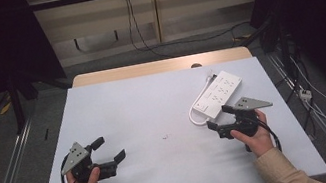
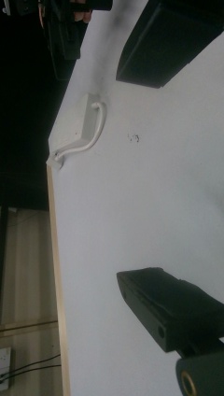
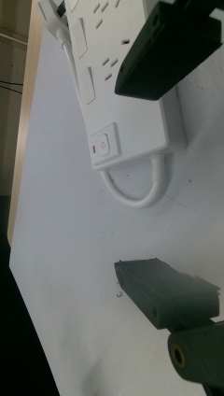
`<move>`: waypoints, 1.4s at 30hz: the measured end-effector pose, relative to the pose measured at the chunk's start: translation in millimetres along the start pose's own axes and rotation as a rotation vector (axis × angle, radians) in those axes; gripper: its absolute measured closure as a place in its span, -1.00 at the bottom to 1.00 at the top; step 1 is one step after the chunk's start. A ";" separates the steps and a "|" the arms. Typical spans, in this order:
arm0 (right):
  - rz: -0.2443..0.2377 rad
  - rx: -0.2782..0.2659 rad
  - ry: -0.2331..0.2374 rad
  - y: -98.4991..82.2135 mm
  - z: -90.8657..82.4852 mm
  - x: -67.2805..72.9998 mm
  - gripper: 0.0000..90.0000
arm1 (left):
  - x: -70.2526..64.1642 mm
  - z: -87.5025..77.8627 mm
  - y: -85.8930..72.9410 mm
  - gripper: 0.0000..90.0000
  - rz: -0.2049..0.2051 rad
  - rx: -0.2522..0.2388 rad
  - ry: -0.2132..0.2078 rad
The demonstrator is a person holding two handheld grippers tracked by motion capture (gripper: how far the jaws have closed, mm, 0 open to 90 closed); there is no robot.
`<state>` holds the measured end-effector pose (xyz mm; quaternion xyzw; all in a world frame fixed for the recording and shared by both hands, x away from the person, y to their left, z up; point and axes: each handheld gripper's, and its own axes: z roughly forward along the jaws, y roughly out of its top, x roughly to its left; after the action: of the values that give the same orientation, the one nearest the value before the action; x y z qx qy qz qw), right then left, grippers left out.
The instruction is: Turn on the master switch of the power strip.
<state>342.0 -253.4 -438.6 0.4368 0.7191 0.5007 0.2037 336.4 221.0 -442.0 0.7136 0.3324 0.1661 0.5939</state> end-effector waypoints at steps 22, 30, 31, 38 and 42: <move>0.005 -0.004 -0.001 -9.9 -16.8 -2.9 -0.72 | -0.2 -0.6 0.1 -0.89 -0.002 -0.001 0.003; 0.008 -0.008 -0.007 -15.5 -23.8 -6.4 -0.73 | -1.3 -0.1 0.1 -0.89 -0.001 0.003 0.008; 0.008 -0.005 -0.008 -16.2 -24.8 -6.5 -0.73 | -1.2 -0.1 0.1 -0.89 -0.001 0.004 0.008; 0.012 -0.006 -0.012 -21.0 -32.5 -7.7 -0.73 | -1.3 -0.4 -0.1 -0.89 -0.001 0.001 0.008; 0.012 -0.009 -0.014 -23.5 -37.8 -7.6 -0.74 | -1.1 -0.1 -0.4 -0.89 -0.001 0.005 0.008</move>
<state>308.5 -282.9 -445.1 0.4436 0.7128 0.5020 0.2075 335.4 220.4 -442.2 0.7142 0.3354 0.1680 0.5910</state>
